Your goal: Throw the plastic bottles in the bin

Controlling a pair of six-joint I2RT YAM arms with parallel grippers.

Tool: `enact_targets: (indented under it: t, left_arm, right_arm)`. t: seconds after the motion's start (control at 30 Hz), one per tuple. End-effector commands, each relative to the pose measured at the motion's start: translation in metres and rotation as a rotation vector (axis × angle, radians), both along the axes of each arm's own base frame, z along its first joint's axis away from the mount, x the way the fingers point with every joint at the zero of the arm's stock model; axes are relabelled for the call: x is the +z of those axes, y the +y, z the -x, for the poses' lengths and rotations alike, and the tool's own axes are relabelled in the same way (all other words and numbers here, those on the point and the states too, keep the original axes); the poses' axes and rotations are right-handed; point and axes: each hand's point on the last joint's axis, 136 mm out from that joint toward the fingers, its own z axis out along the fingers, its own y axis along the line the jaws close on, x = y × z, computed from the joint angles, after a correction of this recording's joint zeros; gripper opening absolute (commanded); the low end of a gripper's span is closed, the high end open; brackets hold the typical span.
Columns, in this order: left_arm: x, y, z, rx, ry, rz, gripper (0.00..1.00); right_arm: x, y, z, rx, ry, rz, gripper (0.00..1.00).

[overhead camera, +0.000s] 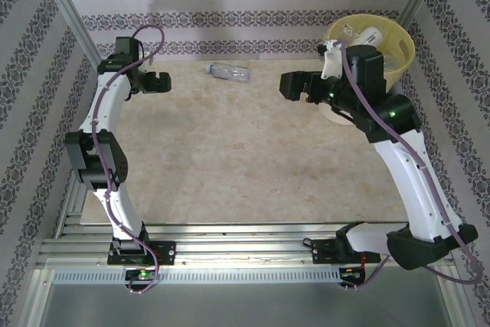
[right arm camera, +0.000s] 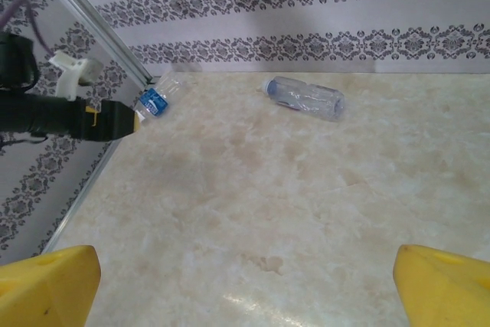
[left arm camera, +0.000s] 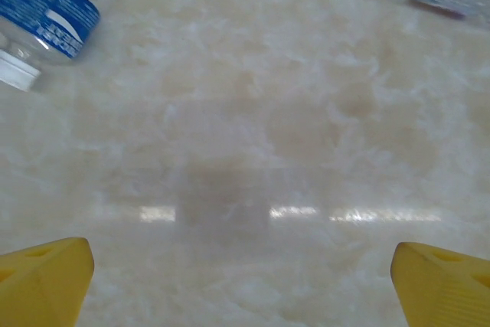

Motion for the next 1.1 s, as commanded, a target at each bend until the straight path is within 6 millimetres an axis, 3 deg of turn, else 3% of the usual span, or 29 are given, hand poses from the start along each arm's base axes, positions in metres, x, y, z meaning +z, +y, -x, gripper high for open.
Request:
enact_targets:
  t: [0.0, 0.3, 0.47, 1.07]
  left_arm:
    - [-0.005, 0.029, -0.004, -0.013, 0.055, -0.129, 1.00]
    - [-0.026, 0.083, -0.040, 0.039, 0.079, -0.161, 1.00]
    - [-0.052, 0.098, -0.057, 0.058, 0.114, -0.151, 1.00]
    - [-0.092, 0.151, -0.092, 0.143, 0.064, -0.258, 1.00]
  right_arm:
    - [0.002, 0.005, 0.008, 0.023, -0.014, -0.036, 0.98]
    - [-0.009, 0.019, -0.015, 0.019, -0.024, -0.059, 0.98]
    - [-0.019, 0.024, -0.030, 0.005, -0.003, -0.021, 0.98]
    - [-0.041, 0.059, -0.062, 0.080, 0.043, -0.007, 0.98]
